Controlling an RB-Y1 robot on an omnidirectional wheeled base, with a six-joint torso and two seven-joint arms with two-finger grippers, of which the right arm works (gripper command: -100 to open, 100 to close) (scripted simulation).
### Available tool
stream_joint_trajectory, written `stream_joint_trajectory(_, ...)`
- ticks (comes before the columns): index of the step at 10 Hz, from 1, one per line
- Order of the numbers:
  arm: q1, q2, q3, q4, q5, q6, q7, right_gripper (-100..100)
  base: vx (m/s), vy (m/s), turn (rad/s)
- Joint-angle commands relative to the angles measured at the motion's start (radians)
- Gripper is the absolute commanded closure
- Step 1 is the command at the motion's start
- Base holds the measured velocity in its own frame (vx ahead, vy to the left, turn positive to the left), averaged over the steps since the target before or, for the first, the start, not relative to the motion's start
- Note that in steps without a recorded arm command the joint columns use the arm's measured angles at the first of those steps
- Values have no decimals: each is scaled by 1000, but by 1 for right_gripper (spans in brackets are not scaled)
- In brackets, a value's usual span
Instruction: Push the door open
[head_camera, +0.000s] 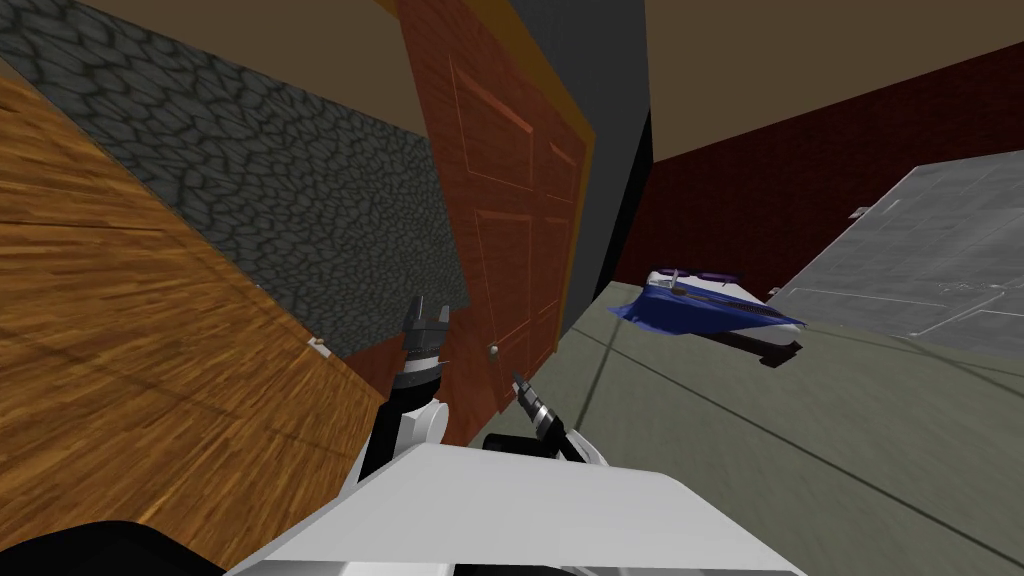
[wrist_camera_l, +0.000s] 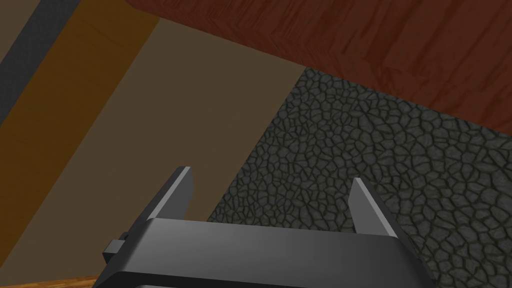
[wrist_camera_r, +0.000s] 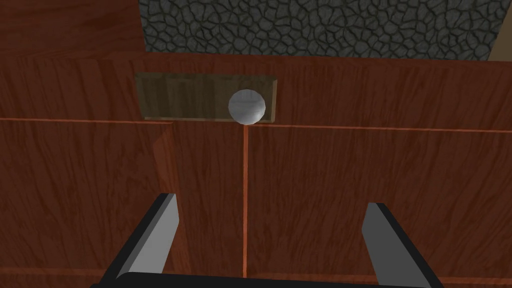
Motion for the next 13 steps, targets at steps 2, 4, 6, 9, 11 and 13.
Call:
stream_joint_trajectory(2,-5,-4,11,9,-1,2,-3,-100,126,78,-35)
stream_joint_trajectory(4,-5,2,6,21,-1,-3,1,-100,136,94,35)
stream_joint_trajectory(6,-4,8,0,31,-1,-8,5,-100,148,141,26)
stream_joint_trajectory(9,-3,16,-8,45,-1,-15,11,-100,139,134,31)
stream_joint_trajectory(11,-2,22,-13,55,-1,-21,16,-100,130,140,23)
stream_joint_trajectory(13,-3,21,-12,52,-1,-19,14,100,24,24,-2)
